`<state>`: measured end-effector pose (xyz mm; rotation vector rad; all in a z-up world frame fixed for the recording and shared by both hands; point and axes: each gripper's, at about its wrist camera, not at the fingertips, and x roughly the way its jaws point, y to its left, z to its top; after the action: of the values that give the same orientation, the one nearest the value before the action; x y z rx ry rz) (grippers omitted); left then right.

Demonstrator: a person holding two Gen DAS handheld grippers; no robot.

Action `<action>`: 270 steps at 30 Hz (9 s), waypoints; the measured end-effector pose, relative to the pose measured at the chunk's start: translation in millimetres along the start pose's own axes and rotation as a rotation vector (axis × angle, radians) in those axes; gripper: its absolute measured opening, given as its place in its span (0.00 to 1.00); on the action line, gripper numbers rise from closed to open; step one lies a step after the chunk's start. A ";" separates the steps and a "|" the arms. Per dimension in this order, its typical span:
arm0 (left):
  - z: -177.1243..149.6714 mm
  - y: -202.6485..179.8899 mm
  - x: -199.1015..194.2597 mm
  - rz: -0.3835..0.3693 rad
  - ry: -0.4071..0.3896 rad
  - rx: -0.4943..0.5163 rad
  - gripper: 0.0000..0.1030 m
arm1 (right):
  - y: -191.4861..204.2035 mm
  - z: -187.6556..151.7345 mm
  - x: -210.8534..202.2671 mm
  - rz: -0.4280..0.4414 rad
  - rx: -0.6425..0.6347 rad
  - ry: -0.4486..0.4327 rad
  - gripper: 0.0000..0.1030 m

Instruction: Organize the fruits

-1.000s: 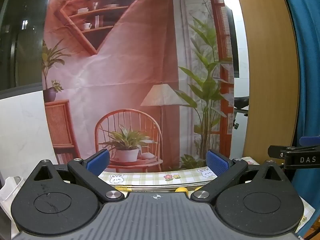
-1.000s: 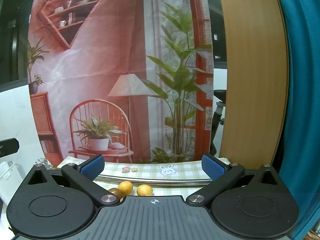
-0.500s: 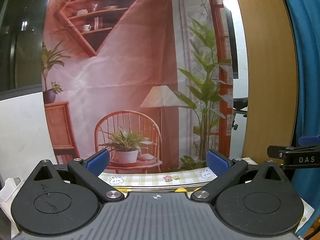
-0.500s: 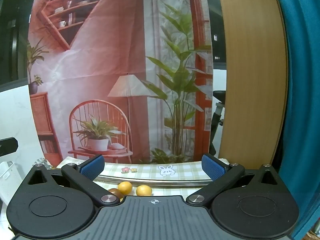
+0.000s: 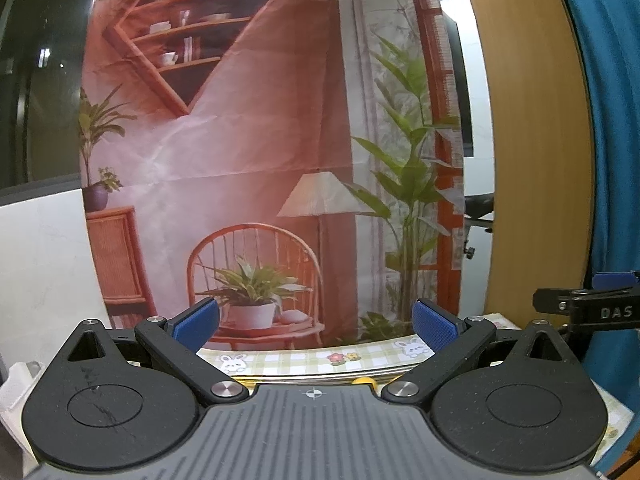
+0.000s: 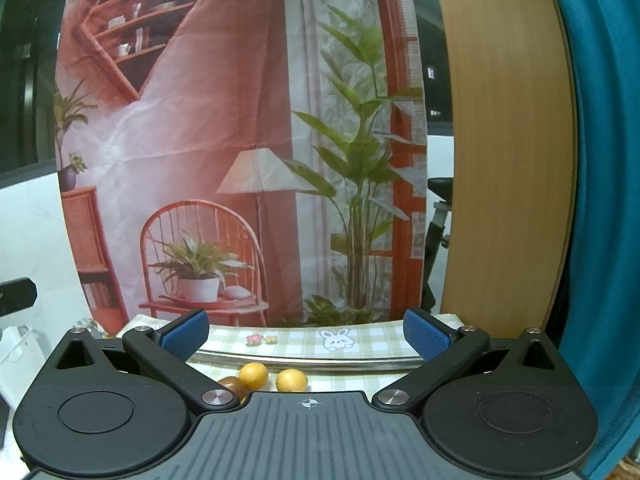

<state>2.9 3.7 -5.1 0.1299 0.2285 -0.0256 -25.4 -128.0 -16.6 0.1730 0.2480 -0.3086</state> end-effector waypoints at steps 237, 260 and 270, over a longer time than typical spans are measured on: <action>-167.6 54.4 260.1 -0.303 0.500 -0.269 0.58 | -46.7 -150.5 231.6 0.204 0.052 0.310 1.00; -210.7 8.2 359.5 -0.277 0.766 -0.426 0.57 | -98.9 -155.9 238.2 0.097 0.082 0.310 0.99; -214.8 2.1 359.6 -0.274 0.761 -0.367 0.37 | -108.6 -164.6 238.0 0.085 0.123 0.319 0.97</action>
<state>304.9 30.1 -294.1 -0.2677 1.0031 -0.2071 124.3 -262.3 -251.4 0.3545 0.5364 -0.2109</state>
